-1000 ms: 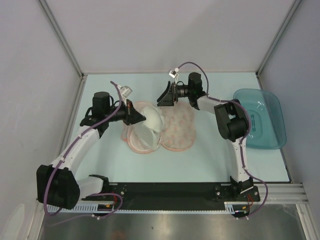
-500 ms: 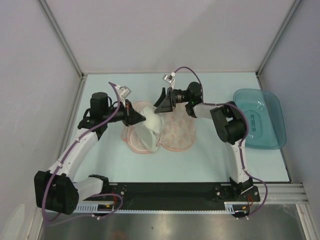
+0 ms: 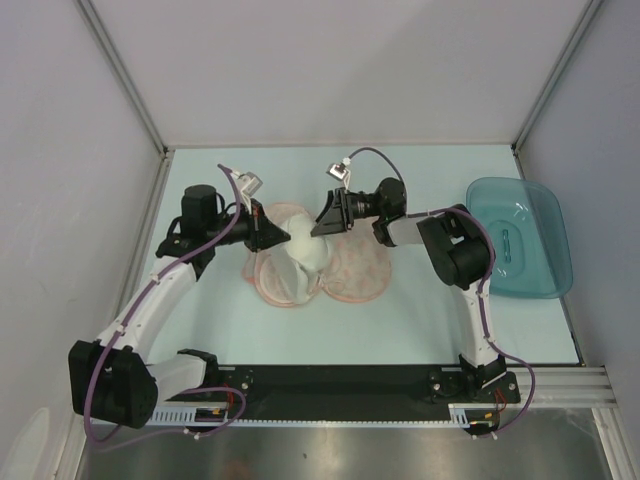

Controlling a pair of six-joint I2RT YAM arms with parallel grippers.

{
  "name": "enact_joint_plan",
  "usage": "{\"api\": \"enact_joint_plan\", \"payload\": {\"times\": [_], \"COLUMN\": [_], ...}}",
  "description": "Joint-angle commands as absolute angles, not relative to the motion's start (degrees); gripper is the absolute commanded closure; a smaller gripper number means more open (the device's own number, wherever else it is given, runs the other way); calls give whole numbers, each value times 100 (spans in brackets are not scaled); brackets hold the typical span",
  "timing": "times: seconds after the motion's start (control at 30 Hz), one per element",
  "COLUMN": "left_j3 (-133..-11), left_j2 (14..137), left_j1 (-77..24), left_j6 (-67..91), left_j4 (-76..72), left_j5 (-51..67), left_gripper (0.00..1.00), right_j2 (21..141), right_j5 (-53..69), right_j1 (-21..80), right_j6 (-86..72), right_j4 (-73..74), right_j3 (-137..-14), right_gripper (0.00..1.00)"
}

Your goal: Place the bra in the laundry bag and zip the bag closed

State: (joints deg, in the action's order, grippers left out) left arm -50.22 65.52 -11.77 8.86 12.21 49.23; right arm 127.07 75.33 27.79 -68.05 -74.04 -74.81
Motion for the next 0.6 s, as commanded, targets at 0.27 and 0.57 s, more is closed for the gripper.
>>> {"api": "enact_joint_plan", "payload": {"times": [0.27, 0.57], "left_j3": [-5256, -5142], "left_j2": [7207, 7918], "left_j1": [-1187, -1187], "left_j6": [1554, 2460], "left_j4": [1213, 756], "left_j5": [3869, 3630], "left_gripper": [100, 100], "right_j2": [12349, 12559], "right_j5": [7435, 5818], "right_j1": [2602, 2865], "right_j6": [-6364, -360], "right_j4": [-7325, 1369], "right_j3": [-7567, -10350], "right_gripper": [78, 100]}}
